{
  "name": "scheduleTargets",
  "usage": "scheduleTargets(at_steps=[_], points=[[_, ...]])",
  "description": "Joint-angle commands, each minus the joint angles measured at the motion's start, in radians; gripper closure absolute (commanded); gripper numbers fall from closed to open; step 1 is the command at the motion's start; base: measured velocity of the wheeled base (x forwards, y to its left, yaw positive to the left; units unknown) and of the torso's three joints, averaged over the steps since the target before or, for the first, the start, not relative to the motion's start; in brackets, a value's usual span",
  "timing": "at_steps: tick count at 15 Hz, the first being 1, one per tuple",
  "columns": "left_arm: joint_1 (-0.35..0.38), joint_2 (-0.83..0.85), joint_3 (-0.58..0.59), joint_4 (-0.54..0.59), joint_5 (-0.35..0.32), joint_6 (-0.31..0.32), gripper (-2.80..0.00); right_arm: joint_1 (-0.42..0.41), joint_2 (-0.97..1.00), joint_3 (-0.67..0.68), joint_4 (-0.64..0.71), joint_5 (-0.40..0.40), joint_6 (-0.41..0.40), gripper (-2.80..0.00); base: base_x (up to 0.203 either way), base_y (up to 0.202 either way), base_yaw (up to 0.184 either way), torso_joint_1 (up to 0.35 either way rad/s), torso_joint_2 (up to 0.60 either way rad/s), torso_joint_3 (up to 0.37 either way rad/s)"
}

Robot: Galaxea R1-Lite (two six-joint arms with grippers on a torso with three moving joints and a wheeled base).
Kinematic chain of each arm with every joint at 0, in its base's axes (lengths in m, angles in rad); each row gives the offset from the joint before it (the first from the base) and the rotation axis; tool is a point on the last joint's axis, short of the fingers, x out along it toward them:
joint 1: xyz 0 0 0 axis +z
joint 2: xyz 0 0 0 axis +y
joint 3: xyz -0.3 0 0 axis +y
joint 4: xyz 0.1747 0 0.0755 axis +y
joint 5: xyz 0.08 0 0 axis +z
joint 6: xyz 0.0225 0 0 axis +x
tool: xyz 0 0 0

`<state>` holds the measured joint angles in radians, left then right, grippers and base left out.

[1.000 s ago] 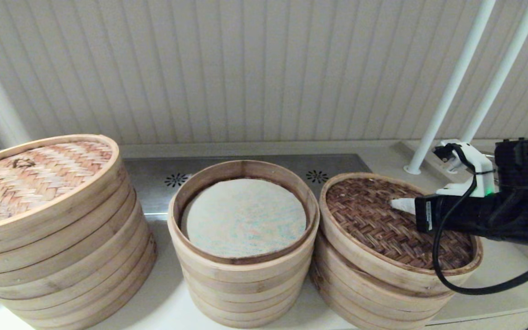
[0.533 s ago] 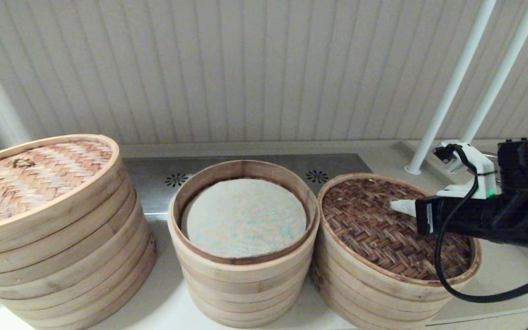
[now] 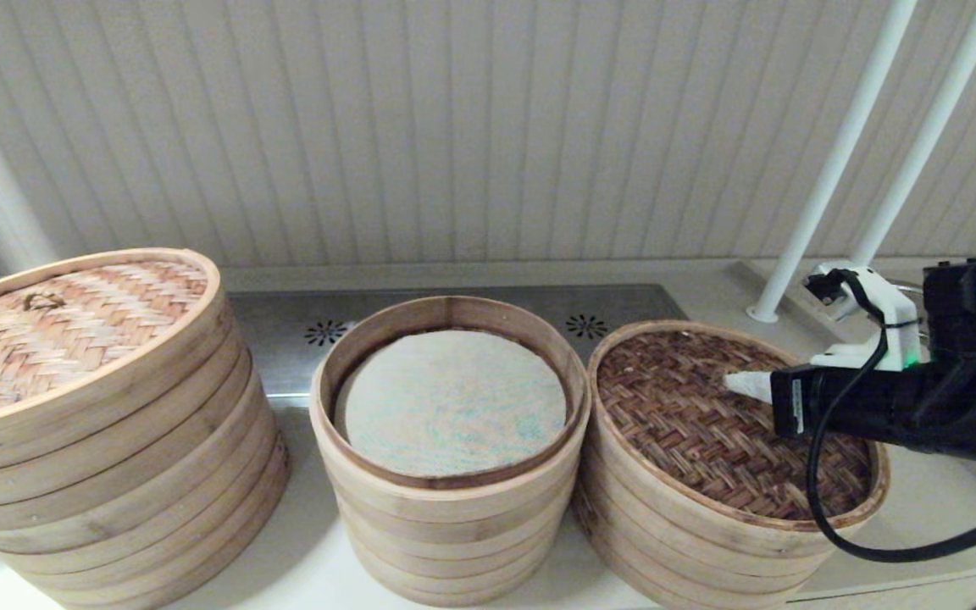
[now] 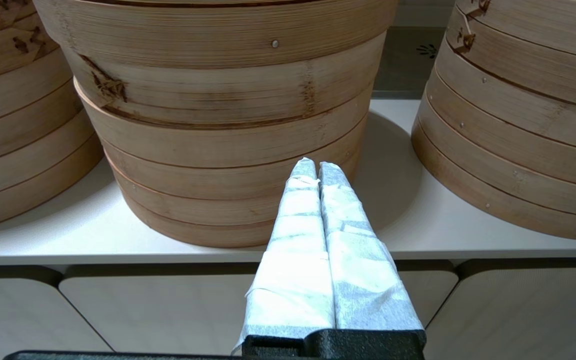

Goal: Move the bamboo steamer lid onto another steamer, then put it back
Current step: Put the steamer

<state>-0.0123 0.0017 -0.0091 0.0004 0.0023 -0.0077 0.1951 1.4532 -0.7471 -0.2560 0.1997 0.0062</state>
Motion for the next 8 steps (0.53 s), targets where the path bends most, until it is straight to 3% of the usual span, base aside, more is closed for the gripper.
scheduleTargets(at_steps=[1, 3, 4, 8], points=[[0.000, 0.000, 0.000, 0.000, 0.001, 0.000, 0.00, 0.000, 0.005, 0.002, -0.001, 0.001, 0.000, 0.00, 0.000, 0.000, 0.000, 0.000, 0.00, 0.000], [0.000, 0.000, 0.000, 0.000, 0.000, 0.000, 0.00, 0.000, 0.003, 0.004, 0.000, 0.001, 0.000, 0.00, 0.000, 0.000, 0.000, 0.000, 0.00, 0.000], [0.000, 0.000, 0.000, 0.000, 0.001, 0.000, 0.00, 0.001, 0.001, 0.012, -0.003, 0.000, -0.002, -2.80, 0.000, 0.000, 0.000, 0.000, 0.00, 0.000], [0.000, 0.000, 0.000, 0.000, 0.001, 0.000, 0.00, 0.000, -0.024, 0.009, -0.011, 0.001, 0.001, -2.80, 0.000, 0.000, 0.000, 0.000, 0.00, 0.000]])
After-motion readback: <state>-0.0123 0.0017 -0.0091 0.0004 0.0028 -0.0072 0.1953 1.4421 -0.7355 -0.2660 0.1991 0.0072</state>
